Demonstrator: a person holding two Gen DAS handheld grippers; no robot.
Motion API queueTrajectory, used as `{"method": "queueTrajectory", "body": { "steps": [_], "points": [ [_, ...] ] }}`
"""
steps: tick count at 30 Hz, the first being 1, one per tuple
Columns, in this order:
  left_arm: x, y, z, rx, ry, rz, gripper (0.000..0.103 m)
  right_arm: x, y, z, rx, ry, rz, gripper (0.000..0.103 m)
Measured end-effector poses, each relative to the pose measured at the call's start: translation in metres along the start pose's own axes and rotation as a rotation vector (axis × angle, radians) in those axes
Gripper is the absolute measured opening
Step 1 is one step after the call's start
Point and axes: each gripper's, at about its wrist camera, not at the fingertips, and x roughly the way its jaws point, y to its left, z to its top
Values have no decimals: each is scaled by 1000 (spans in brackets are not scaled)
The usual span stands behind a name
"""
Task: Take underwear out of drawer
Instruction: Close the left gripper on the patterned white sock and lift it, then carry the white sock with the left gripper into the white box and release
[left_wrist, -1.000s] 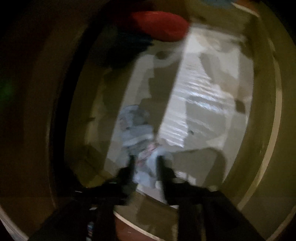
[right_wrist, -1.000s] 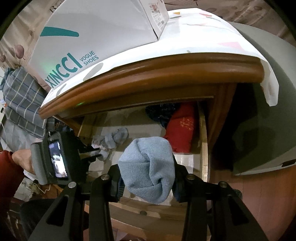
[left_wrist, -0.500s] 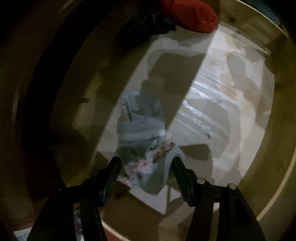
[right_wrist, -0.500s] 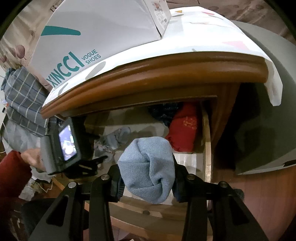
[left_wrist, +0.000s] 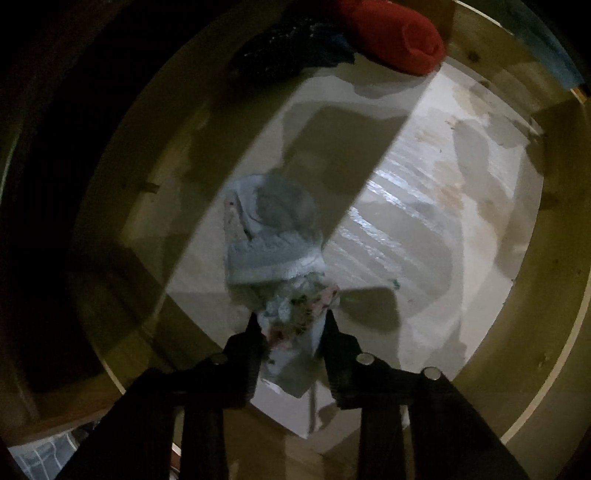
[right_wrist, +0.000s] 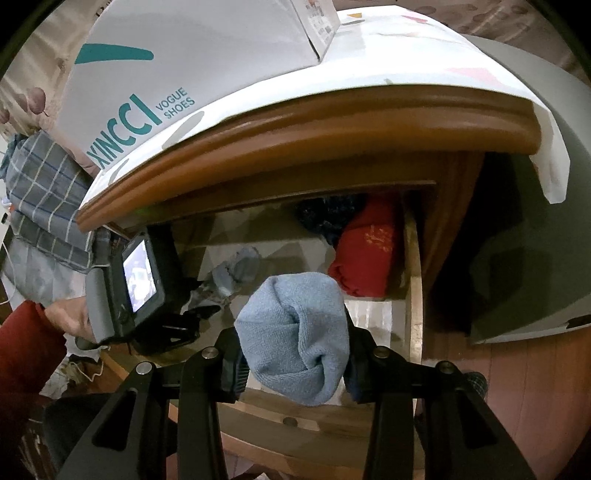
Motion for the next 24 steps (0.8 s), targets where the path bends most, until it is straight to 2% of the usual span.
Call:
{"method": "queueTrajectory", "body": {
  "steps": [5, 13, 19, 24],
  "points": [
    [-11, -1, -7, -29, -12, 0, 27, 6, 1, -3, -17, 24, -18, 38],
    [-60, -13, -30, -42, -61, 17, 27, 20, 2, -9, -39, 72, -45, 38],
    [-98, -12, -46, -127, -153, 37, 27, 38, 4, -17, -61, 136, -75, 38],
    [-137, -14, -56, -251, -236, 67, 27, 46, 6, -19, -81, 160, -98, 38]
  ]
}}
